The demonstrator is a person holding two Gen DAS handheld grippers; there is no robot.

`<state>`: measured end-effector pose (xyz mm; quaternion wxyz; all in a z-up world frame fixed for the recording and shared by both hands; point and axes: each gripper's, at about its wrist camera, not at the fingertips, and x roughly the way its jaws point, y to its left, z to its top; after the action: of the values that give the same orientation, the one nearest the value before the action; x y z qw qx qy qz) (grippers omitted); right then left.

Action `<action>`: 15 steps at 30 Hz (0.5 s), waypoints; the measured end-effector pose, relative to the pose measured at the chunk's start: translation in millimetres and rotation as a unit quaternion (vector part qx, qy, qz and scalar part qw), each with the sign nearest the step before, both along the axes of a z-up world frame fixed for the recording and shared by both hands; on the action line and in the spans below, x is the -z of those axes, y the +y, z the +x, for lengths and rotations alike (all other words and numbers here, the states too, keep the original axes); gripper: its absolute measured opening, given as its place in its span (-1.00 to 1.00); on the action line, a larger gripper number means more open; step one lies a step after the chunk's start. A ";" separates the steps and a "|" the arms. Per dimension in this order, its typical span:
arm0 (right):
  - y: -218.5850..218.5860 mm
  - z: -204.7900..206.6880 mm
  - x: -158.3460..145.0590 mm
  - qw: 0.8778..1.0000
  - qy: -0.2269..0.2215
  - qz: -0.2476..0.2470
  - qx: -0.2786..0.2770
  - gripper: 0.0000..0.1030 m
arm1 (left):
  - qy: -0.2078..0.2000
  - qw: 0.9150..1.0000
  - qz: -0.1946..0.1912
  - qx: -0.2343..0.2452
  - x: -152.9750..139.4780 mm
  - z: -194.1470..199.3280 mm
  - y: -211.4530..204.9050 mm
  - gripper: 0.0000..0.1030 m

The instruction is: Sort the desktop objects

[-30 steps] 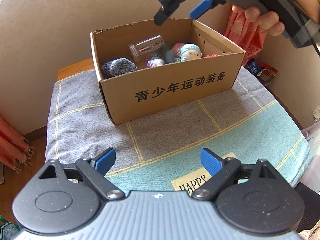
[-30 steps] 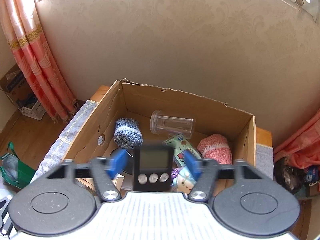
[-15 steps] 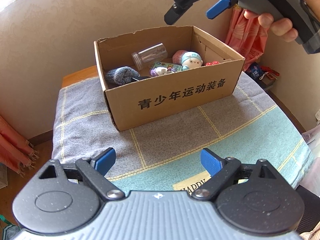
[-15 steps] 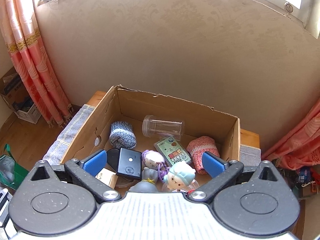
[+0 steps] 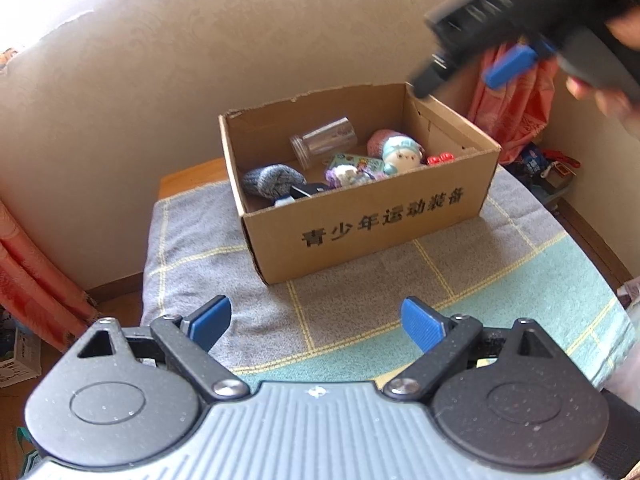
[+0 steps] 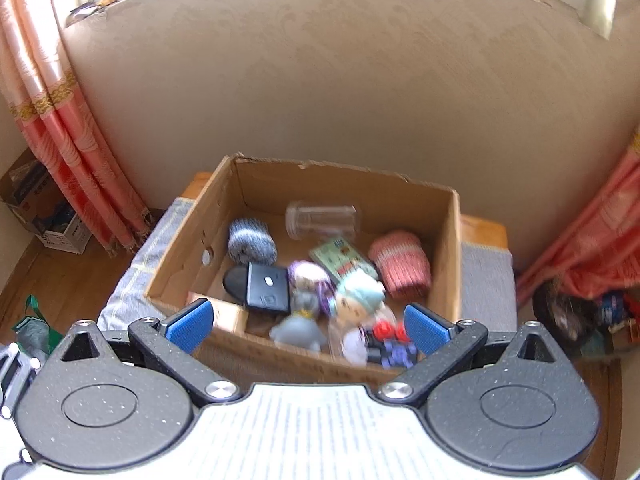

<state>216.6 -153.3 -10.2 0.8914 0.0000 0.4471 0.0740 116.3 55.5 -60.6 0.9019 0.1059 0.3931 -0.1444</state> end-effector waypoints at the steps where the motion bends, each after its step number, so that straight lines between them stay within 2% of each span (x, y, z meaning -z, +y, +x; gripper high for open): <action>1: -2.4 -7.1 0.4 1.000 0.001 -0.001 0.006 1.00 | -0.001 1.000 0.001 -0.005 -2.4 0.0 -0.3 0.79; 9: -19.2 -61.7 14.3 0.997 0.037 0.019 0.072 1.00 | -0.005 0.999 -0.002 -0.050 -24.8 1.3 -5.4 0.79; 15: -10.2 -92.7 22.0 0.995 0.058 0.010 0.086 1.00 | -0.006 0.996 -0.013 -0.087 -42.1 -2.2 -5.9 0.79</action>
<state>123.9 -163.5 -32.3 0.8668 0.0511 0.4960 0.0014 114.2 49.7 -18.6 0.9146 0.0603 0.3939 -0.0695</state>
